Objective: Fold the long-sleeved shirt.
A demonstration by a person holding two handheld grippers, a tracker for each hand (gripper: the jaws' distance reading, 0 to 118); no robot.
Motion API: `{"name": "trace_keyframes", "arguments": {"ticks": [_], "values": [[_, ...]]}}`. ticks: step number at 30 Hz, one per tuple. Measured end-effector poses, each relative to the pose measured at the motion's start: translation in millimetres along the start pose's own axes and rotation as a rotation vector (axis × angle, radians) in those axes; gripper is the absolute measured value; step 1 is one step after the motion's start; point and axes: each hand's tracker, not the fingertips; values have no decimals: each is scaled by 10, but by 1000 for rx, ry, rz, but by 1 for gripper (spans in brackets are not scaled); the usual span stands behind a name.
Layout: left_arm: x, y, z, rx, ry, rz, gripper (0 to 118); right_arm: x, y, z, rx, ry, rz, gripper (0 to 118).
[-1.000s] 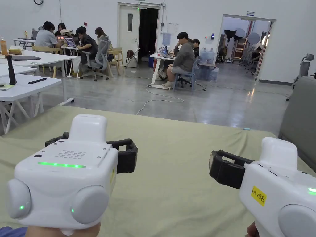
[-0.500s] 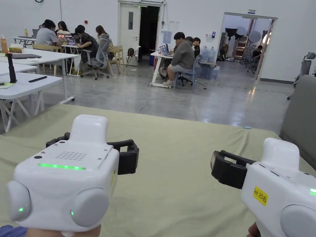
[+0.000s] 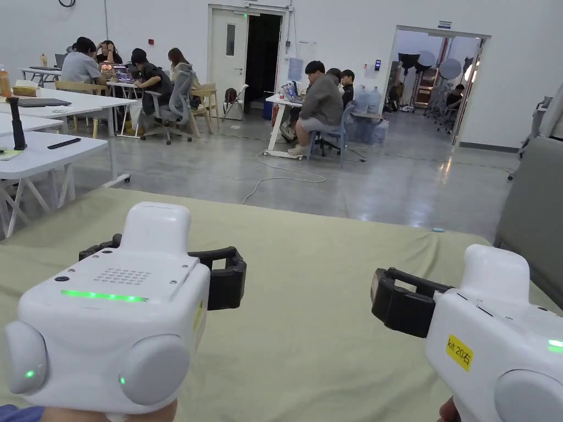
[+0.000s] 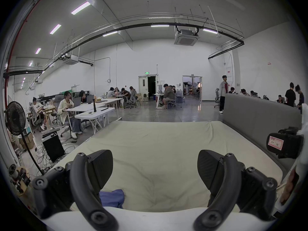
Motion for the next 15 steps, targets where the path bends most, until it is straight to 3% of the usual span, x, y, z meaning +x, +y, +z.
{"name": "trace_keyframes", "arguments": {"ticks": [15], "values": [[-8, 10, 22, 7, 11, -4, 105, -23, 11, 18, 7, 9, 9, 116]]}}
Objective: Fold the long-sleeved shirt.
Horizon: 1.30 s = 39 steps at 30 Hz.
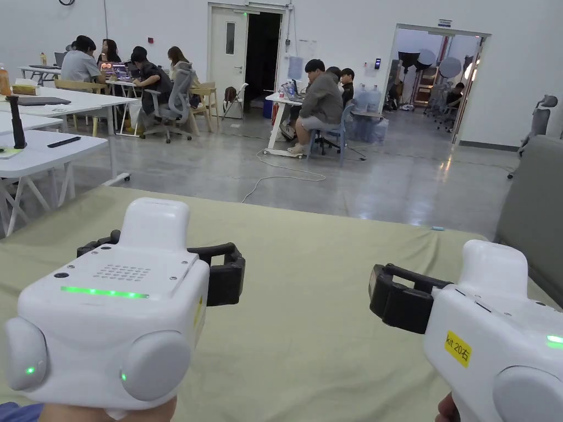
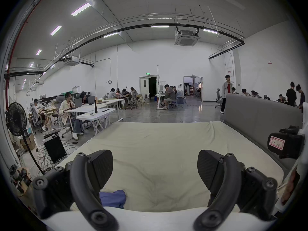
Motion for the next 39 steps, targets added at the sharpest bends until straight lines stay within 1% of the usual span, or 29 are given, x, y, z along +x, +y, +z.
{"name": "trace_keyframes", "arguments": {"ticks": [2, 3, 4, 5, 6, 7, 8, 9, 10, 12, 15, 16, 17, 18, 21, 23, 24, 26, 27, 28, 29, 30, 31, 34, 37, 38, 39], "values": [[-4, -6, -3, 3, -3, 5, 105, 2, -1, -6, 3, -7, -3, 116], [-13, -21, 7, 6, -9, 7, 102, 1, -7, -5, 5, -9, -3, 112], [-44, -58, 53, 52, -95, 9, 82, -5, -28, 11, 18, -8, 3, 98], [-75, -92, 111, 99, -192, 24, 33, -25, -48, 32, 37, -9, 19, 61], [-66, -106, 103, 58, -229, 22, 0, -58, -59, 16, 29, -24, 59, 0], [-36, -115, 106, 68, -190, 23, 0, -97, -105, -14, 30, -79, 83, 0], [5, -149, 83, 33, -195, 26, 0, -110, -162, -8, 27, -80, 113, 0], [15, -173, 56, 26, -207, 25, 0, -124, -192, -8, 29, -51, 111, 0], [23, -220, 45, 23, -199, 28, 0, -131, -220, -8, 28, -47, 101, 0], [0, -240, 30, 21, -119, 8, 0, -163, -241, -31, 15, -10, 84, 0], [-279, -256, 36, 8, -94, 32, 0, -467, -237, -154, 14, 17, 110, 0], [-447, -256, 47, -9, -66, 57, 0, -648, -247, -204, 12, 34, 134, 0], [-634, -264, 57, -22, -36, 70, 0, -875, -216, -267, -2, 73, 145, 0], [-865, -291, 87, -43, 11, 77, 0, -1108, -200, -273, -21, 145, 137, 0], [-1644, -428, 187, -141, 221, 153, 0, -1838, -200, -165, -30, 526, 145, 0], [-2055, -561, 263, -175, 310, 166, 0, -2123, -238, -77, -45, 686, 150, 0], [-2200, -626, 283, -191, 337, 172, 0, -2199, -269, -49, -41, 728, 156, 0], [-2448, -826, 275, -223, 385, 204, 17, -2341, -359, -44, -16, 793, 182, 0], [-2520, -917, 244, -228, 381, 217, 17, -2343, -410, -49, -3, 793, 199, 0], [-2576, -1037, 157, -263, 379, 220, 52, -2341, -471, -65, 5, 790, 218, 0], [-2617, -1170, 11, -351, 352, 224, 100, -2346, -525, -119, 6, 786, 240, 0], [-2641, -1338, -55, -358, 374, 202, 118, -2321, -563, -152, 1, 782, 252, 0], [-2647, -1481, -261, -366, 292, 218, 118, -2276, -599, -199, -12, 778, 260, 0], [-2564, -1961, -734, -528, 248, 220, 118, -2109, -660, -370, -98, 740, 264, 0], [-2578, -2535, -1300, -688, 230, 292, 118, -1883, -677, -539, -177, 681, 244, 0], [-2526, -2662, -1379, -739, 240, 316, 115, -1797, -678, -586, -192, 651, 234, 0], [-2543, -2807, -1522, -792, 260, 327, 101, -1722, -673, -617, -198, 624, 227, 0]]}}
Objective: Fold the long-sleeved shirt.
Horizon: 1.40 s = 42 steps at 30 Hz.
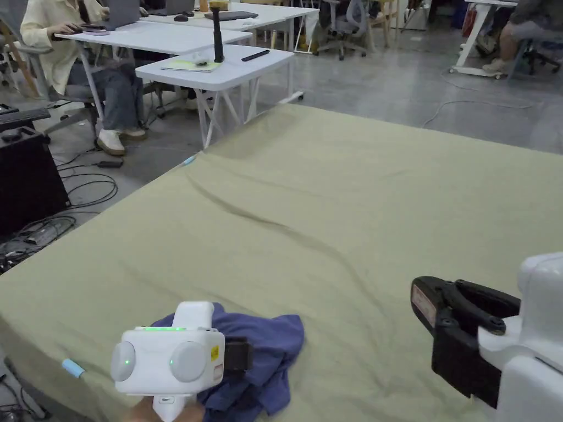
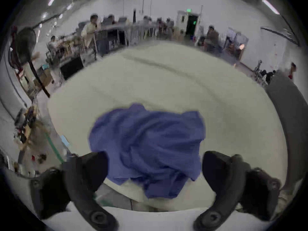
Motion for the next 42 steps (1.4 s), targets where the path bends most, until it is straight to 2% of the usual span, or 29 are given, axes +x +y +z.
{"name": "trace_keyframes", "arguments": {"ticks": [2, 5, 6, 9, 11, 13, 16, 18, 19, 21, 22, 24, 25, 28, 33, 36, 38, 42], "values": [[-16, 18, -340, -72, 43, 21, 52, 134, -5, 68, -14, -61, -11, 0], [12, 98, -255, -52, 21, 43, 34, 308, 45, 226, 4, -133, -10, 0], [36, 193, -141, -44, 11, 47, 20, 353, 86, 327, 39, -152, -15, 0], [209, 536, 495, 95, -168, 108, 7, 492, 256, 621, 137, -164, -54, 0], [472, 848, 1021, 182, -281, 64, 7, 581, 397, 825, 180, -134, -96, 0], [893, 1069, 1648, 315, -333, -67, 7, 684, 541, 1035, 202, -121, -129, 0], [1550, 1270, 2439, 448, -458, -193, 7, 769, 668, 1407, 297, -129, -133, 0], [1916, 1277, 2785, 492, -557, -245, 7, 846, 773, 1607, 198, -58, -154, 0], [2133, 1316, 2917, 519, -620, -264, 7, 904, 791, 1705, 225, 5, -176, 0], [2564, 1232, 3140, 536, -710, -315, 7, 934, 741, 1934, 320, -97, -196, 0], [2747, 1180, 3197, 549, -714, -348, 7, 957, 737, 2021, 324, -167, -163, 0], [3179, 1083, 3103, 531, -739, -381, 7, 1007, 662, 2159, 315, -284, -94, 0], [3361, 1010, 3033, 498, -767, -385, 7, 1050, 607, 2211, 312, -306, -94, 0], [3981, 662, 2487, 344, -752, -426, 7, 1197, 398, 2344, 291, -311, -121, 0], [4857, -452, 964, -65, -596, -561, 7, 1437, -77, 2465, 190, -387, -193, 0], [5007, -1166, 228, -277, -540, -594, 7, 1546, -354, 2507, 127, -416, -262, 0], [5017, -1465, 12, -361, -488, -605, 7, 1631, -497, 2518, 88, -426, -305, 0], [5025, -1539, -48, -320, -502, -605, 7, 1801, -719, 2528, 55, -450, -338, 0]]}}
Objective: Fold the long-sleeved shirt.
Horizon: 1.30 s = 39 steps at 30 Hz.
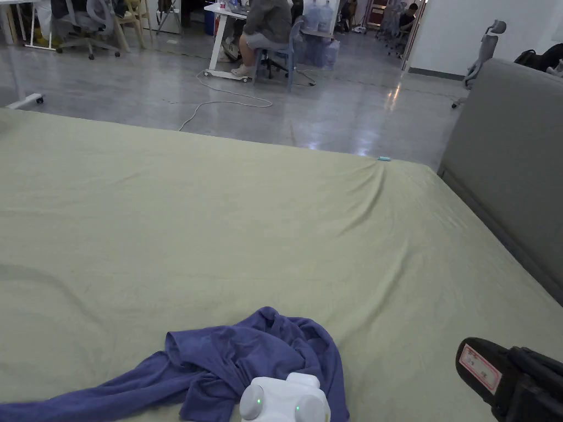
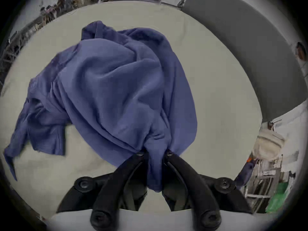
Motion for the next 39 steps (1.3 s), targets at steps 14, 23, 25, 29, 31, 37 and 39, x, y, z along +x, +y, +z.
{"name": "trace_keyframes", "arguments": {"ticks": [14, 23, 25, 29, 31, 37, 39], "values": [[-903, -255, 2342, 420, -11, 24, 118, -138, -188, -444, -81, 89, -125, 0], [-1605, -1078, 1672, 197, -14, 277, 0, -207, -617, -1042, -264, 111, -195, 0], [-1634, -831, 1729, 285, 4, 250, 24, -206, -647, -1113, -274, 107, -200, 0], [-1732, -150, 1628, 457, 118, 186, 118, -193, -673, -1192, -286, 88, -204, 0], [-1809, 295, 1382, 426, 136, 175, 118, -167, -688, -1227, -294, 77, -207, 0], [-2236, 1083, 216, 201, 246, 143, 95, -35, -779, -1334, -352, 6, -187, 0], [-2304, 1082, -107, 110, 233, 147, 84, 18, -807, -1394, -379, -16, -161, 0]]}}
